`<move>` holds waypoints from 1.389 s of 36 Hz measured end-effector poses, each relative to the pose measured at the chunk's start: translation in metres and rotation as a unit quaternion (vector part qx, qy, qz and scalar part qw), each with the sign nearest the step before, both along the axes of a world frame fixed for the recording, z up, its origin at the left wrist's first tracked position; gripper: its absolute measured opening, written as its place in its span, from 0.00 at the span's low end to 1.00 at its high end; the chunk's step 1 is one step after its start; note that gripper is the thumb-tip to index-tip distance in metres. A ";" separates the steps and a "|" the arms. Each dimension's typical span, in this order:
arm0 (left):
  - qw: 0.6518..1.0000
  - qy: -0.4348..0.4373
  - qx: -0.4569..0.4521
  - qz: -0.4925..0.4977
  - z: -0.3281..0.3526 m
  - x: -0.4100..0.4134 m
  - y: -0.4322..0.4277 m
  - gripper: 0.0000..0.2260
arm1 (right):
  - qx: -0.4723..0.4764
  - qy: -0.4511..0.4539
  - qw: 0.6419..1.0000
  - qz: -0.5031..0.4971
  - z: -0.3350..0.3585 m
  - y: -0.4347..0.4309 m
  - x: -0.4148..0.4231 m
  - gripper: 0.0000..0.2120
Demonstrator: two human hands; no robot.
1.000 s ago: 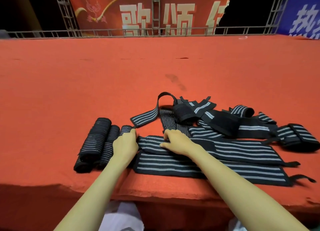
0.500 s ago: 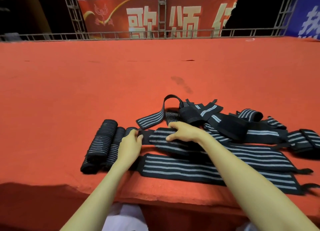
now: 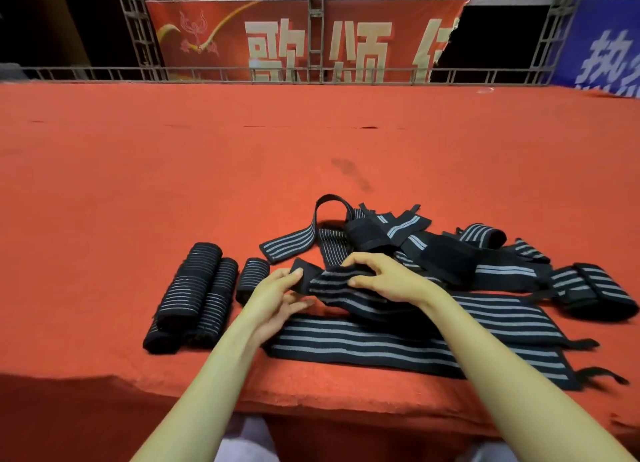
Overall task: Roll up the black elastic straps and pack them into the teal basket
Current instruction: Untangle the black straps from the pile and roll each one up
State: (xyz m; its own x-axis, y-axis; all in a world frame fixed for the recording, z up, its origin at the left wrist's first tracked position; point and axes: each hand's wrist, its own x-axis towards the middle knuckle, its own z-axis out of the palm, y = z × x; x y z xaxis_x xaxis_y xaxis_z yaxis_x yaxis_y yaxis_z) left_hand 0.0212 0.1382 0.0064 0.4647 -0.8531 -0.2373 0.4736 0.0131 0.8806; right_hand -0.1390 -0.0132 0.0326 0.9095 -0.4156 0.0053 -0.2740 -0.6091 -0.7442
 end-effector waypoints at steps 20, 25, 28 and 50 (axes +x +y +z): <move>0.957 -0.180 -0.002 0.227 -0.005 0.000 0.019 0.04 | 0.021 -0.011 0.998 -0.055 -0.016 0.001 0.025 0.10; 0.901 -0.352 0.064 0.245 -0.018 0.012 0.028 0.08 | -0.217 -0.015 0.976 -0.014 -0.039 0.016 0.034 0.23; 0.820 -0.507 0.101 0.244 -0.022 0.016 0.033 0.09 | -0.279 -0.042 0.956 0.079 -0.055 0.034 0.041 0.20; 0.837 -0.476 0.116 0.242 -0.029 -0.005 0.020 0.10 | -0.163 0.008 0.985 0.060 -0.083 0.043 0.042 0.22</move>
